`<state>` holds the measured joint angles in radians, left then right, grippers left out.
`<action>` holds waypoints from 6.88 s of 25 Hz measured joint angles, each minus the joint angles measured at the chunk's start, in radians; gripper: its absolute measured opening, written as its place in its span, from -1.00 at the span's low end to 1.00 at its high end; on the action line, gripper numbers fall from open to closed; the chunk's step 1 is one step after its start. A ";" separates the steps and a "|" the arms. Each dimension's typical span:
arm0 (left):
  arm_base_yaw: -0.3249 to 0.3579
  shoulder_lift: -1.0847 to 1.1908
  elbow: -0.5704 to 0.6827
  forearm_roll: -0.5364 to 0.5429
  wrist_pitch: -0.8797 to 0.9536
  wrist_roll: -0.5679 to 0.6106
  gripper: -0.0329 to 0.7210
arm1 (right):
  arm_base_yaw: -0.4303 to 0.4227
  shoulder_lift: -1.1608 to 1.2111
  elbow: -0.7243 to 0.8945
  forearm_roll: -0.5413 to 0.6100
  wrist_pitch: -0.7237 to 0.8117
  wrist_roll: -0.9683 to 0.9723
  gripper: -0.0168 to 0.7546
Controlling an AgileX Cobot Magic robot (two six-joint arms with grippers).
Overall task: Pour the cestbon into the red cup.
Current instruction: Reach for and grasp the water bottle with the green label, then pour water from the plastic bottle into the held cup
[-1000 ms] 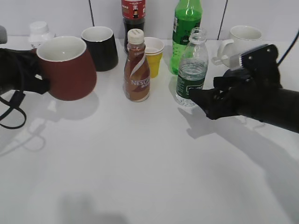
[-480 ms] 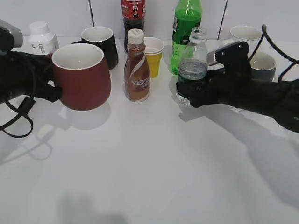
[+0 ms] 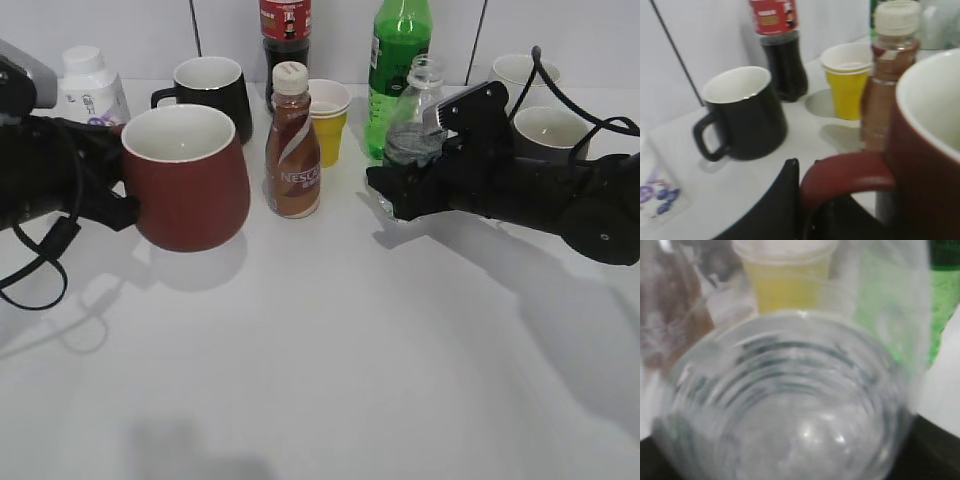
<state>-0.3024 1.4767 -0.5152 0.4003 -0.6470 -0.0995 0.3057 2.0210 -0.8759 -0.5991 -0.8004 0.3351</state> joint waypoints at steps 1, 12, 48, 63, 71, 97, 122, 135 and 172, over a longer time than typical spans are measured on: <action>0.000 0.000 0.000 0.023 0.000 -0.023 -0.80 | 0.000 0.000 0.000 0.001 0.000 0.000 0.33; -0.039 0.050 0.000 0.106 -0.007 -0.063 -0.80 | 0.000 -0.135 0.016 -0.080 0.177 0.045 0.28; -0.191 0.181 -0.128 0.238 -0.087 -0.063 -0.80 | 0.147 -0.343 0.049 -0.196 0.188 -0.864 0.28; -0.229 0.181 -0.140 0.258 -0.054 -0.063 -0.80 | 0.147 -0.343 0.043 -0.166 0.196 -1.094 0.28; -0.229 0.181 -0.140 0.268 -0.054 -0.063 -0.80 | 0.147 -0.343 0.034 -0.116 0.202 -1.193 0.28; -0.229 0.193 -0.140 0.288 -0.030 -0.063 -0.80 | 0.147 -0.343 0.034 -0.093 0.202 -1.426 0.28; -0.229 0.212 -0.141 0.321 -0.031 -0.063 -0.80 | 0.147 -0.343 0.029 -0.054 0.142 -1.566 0.28; -0.229 0.212 -0.141 0.329 -0.029 -0.063 -0.80 | 0.147 -0.343 0.029 0.030 0.135 -1.643 0.28; -0.229 0.212 -0.141 0.244 -0.078 -0.061 -0.80 | 0.147 -0.349 0.072 0.038 0.222 -1.293 0.28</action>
<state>-0.5315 1.6886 -0.6566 0.6444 -0.7246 -0.1605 0.4530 1.6722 -0.8036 -0.5615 -0.5785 -0.9579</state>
